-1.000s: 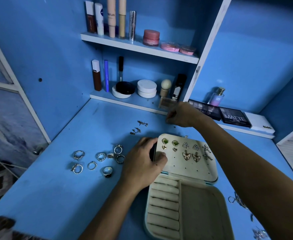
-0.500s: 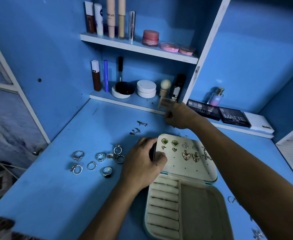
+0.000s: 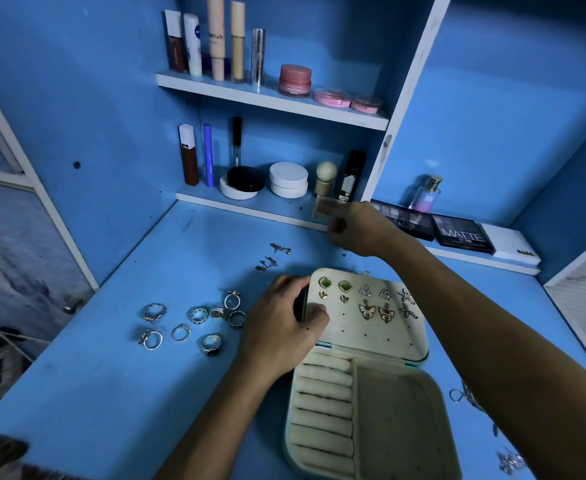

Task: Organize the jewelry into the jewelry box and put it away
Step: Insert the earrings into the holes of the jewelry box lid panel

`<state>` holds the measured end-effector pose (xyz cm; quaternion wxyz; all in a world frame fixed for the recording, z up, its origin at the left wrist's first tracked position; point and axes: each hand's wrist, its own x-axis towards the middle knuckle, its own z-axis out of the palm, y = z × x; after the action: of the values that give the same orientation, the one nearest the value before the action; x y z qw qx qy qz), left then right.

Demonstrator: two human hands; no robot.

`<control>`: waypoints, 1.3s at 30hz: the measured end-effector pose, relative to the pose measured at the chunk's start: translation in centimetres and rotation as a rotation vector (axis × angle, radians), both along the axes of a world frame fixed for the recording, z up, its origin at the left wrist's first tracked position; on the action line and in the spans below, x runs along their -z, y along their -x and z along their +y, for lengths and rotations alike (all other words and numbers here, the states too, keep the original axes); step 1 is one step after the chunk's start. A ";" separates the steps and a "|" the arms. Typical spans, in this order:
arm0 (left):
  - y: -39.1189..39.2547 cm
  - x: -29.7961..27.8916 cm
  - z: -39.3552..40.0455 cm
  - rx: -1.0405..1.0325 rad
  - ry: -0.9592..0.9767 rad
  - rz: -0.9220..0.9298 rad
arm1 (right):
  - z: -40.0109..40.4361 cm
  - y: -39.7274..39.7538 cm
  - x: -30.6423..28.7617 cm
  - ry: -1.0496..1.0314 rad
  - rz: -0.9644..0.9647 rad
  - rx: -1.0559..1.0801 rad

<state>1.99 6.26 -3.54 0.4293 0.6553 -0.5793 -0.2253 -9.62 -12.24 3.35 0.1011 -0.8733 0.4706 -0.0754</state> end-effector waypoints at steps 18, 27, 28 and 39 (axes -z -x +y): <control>-0.2 -0.4 0.2 0.023 0.046 0.081 | 1.7 5.2 -1.1 -0.158 -0.309 0.143; -0.3 -1.0 0.8 0.052 0.118 0.125 | 3.7 10.4 -2.0 -0.332 -0.611 0.289; -0.3 -1.0 0.9 0.055 0.127 0.125 | 3.8 10.9 -2.0 -0.342 -0.635 0.292; -0.7 -2.1 2.2 0.116 0.246 0.064 | 5.6 13.1 -2.2 -0.332 -0.692 0.272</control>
<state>2.74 8.50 -1.48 0.5110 0.5556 -0.6253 -0.1977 -22.67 -6.63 5.57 0.3821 -0.6980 0.5259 -0.3005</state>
